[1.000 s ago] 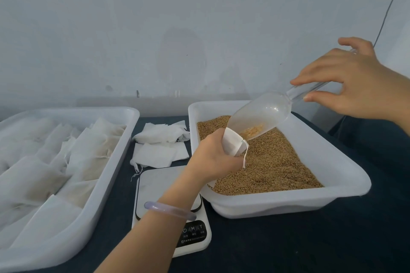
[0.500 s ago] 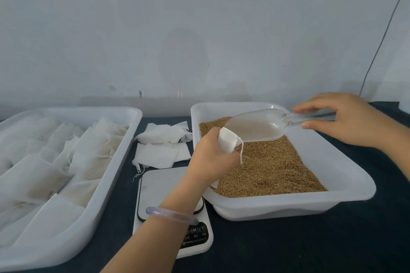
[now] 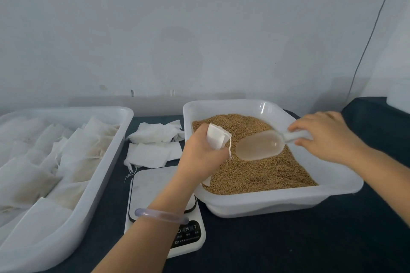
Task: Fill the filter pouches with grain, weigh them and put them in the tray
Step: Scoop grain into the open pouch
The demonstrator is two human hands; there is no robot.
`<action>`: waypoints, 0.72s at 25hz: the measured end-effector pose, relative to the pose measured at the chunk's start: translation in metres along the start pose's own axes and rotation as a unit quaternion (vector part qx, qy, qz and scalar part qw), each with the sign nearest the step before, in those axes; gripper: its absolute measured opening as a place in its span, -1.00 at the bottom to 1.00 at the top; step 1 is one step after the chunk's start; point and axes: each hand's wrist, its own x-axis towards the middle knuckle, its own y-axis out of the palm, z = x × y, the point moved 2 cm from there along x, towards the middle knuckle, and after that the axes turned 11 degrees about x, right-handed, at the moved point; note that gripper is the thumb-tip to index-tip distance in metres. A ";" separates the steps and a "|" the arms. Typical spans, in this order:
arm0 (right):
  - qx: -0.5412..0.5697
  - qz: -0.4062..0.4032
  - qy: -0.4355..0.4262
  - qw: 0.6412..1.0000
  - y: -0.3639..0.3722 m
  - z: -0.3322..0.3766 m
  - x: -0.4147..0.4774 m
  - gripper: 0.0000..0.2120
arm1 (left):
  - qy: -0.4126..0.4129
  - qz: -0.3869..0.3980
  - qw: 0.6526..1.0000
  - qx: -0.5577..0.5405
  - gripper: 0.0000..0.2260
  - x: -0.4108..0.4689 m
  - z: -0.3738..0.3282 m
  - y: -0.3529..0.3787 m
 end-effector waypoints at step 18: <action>0.172 0.036 0.062 0.982 0.016 -0.012 -0.007 -0.74 | 0.002 -0.015 1.000 -0.021 -0.76 -0.001 0.001 -0.001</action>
